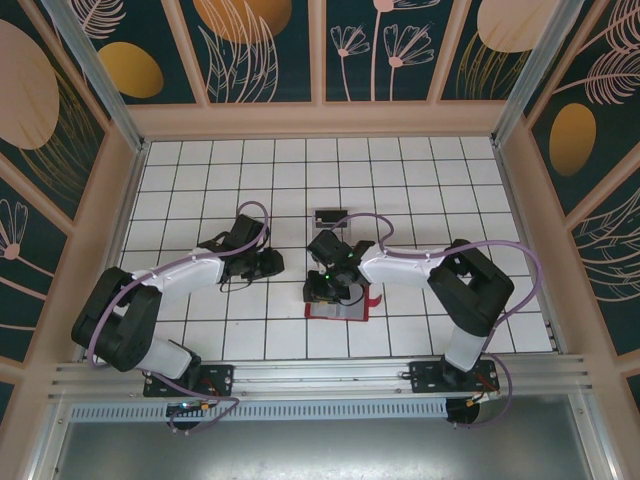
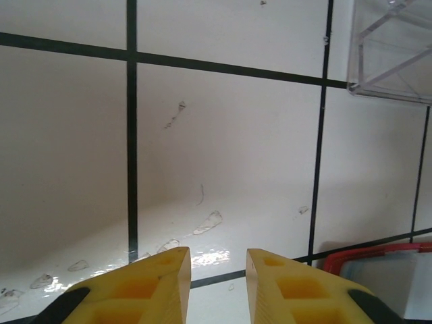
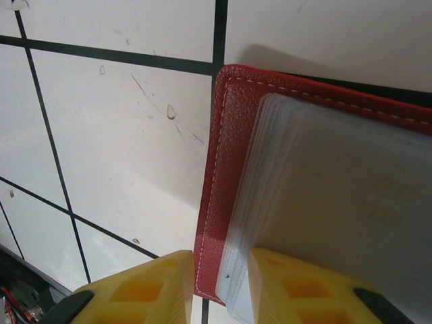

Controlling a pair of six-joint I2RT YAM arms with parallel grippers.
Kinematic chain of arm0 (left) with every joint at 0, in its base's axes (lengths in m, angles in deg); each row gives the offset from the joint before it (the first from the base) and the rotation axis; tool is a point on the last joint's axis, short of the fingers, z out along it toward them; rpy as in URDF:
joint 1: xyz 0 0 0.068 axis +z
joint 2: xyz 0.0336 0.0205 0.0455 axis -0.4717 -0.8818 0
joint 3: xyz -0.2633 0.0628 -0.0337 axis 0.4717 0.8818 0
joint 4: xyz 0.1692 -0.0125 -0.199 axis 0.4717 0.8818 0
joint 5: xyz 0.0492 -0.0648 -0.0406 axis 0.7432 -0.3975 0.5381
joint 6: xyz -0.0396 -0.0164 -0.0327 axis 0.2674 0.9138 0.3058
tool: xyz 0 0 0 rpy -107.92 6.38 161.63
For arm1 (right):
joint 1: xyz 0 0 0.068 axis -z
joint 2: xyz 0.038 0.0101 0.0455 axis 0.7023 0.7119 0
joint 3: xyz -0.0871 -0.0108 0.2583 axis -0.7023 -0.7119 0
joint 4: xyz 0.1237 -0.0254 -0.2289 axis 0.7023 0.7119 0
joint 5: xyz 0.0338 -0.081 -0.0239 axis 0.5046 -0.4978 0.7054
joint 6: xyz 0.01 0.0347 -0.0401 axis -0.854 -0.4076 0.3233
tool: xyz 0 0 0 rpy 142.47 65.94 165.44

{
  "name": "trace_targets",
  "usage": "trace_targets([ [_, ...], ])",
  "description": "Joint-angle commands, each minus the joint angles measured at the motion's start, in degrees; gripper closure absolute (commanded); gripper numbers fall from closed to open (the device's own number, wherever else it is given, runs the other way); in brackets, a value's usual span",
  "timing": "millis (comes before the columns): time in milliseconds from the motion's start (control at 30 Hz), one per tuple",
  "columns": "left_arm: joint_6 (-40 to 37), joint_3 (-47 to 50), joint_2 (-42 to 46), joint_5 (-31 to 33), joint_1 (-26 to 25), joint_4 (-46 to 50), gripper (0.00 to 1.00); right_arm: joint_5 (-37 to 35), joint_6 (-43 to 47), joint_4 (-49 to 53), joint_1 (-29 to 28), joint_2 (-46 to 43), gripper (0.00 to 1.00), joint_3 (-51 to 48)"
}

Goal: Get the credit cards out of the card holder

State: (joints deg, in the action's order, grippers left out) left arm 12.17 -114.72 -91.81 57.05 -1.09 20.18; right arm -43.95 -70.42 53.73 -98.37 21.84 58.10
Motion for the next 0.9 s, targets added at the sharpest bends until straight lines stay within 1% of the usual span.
trace_targets([
  [0,-0.09,0.09,1.08,-2.1,0.23,-1.67,0.71,-2.95,0.0,2.88,-0.47,-2.38,0.69,-0.84],
  [233,-0.33,-0.14,0.89,-4.92,0.18,-2.91,0.72,-4.72,-0.44,4.66,-0.49,-4.25,0.66,-1.82],
  [733,-0.48,-0.94,-0.06,-6.24,-0.07,-2.48,0.72,-9.04,-1.77,9.59,-0.41,-6.91,0.62,-3.14],
  [867,-0.82,-1.66,-0.85,-6.77,-1.18,-2.23,0.72,-9.6,-2.04,9.9,-0.41,-7.11,0.62,-3.32],
])
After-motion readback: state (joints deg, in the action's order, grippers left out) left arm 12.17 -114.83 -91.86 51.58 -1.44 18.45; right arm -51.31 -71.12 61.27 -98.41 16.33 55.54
